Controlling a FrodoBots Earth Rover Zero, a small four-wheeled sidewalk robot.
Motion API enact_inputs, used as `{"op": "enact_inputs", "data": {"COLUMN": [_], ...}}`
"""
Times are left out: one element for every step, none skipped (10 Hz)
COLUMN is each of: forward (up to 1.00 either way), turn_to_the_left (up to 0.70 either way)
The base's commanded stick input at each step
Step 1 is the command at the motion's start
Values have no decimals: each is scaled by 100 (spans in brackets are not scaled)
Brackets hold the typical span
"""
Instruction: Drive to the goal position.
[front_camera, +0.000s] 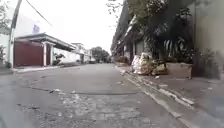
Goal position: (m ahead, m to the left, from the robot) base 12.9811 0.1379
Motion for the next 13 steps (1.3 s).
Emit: {"op": "enact_inputs", "data": {"forward": [100, 100, 100, 100, 100, 100, 100, 100, 100, 100, 100, 100, 100], "turn_to_the_left": [40, 40, 40, 31, 24, 5, 0, 10, 10, 0, 0, -7, -28]}}
